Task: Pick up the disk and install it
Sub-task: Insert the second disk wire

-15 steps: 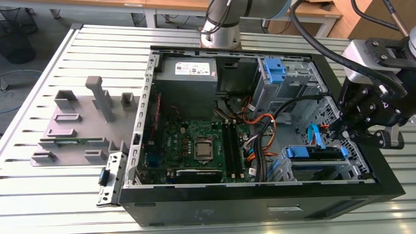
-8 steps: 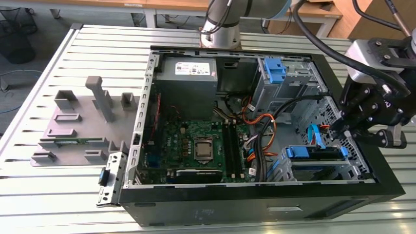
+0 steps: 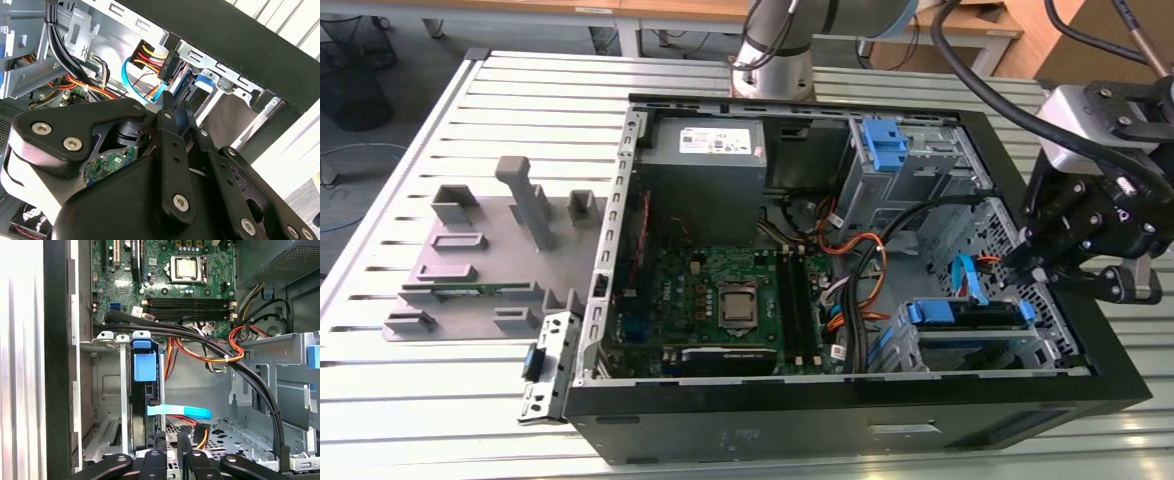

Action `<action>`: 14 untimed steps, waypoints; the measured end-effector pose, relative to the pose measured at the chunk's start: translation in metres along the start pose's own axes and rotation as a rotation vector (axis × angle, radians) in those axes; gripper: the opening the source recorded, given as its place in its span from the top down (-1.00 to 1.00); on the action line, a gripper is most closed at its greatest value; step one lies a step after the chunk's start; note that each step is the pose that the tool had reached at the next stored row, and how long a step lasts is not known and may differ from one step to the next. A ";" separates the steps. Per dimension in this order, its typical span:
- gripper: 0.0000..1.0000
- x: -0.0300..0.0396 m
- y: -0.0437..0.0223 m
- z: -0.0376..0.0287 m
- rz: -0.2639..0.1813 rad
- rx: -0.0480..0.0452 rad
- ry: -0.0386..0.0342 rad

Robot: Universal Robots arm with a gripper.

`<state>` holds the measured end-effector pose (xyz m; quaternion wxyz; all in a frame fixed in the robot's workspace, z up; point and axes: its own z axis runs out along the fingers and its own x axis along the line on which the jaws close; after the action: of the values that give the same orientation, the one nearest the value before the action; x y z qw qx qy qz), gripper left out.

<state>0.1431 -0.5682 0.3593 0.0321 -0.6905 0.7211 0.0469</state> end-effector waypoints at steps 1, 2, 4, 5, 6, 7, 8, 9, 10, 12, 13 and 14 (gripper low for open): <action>0.53 -0.0002 -0.0006 0.0001 -0.002 -0.0002 0.0000; 0.53 -0.0003 -0.0009 0.0002 -0.003 -0.0003 0.0001; 0.53 -0.0002 -0.0009 0.0002 -0.003 -0.0004 0.0001; 0.53 -0.0002 -0.0009 0.0002 -0.003 -0.0004 0.0000; 0.53 -0.0002 -0.0010 0.0002 -0.003 -0.0004 0.0001; 0.53 -0.0002 -0.0010 0.0002 -0.003 -0.0004 0.0001; 0.53 -0.0002 -0.0010 0.0002 -0.003 -0.0004 0.0001; 0.53 -0.0002 -0.0010 0.0002 -0.003 -0.0003 0.0001; 0.53 -0.0002 -0.0010 0.0002 -0.003 -0.0004 0.0001; 0.53 -0.0002 -0.0010 0.0002 -0.003 -0.0004 0.0001; 0.53 -0.0002 -0.0010 0.0002 -0.003 -0.0004 0.0001; 0.53 -0.0002 -0.0010 0.0002 -0.003 -0.0004 0.0001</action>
<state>0.1441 -0.5680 0.3591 0.0319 -0.6917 0.7200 0.0470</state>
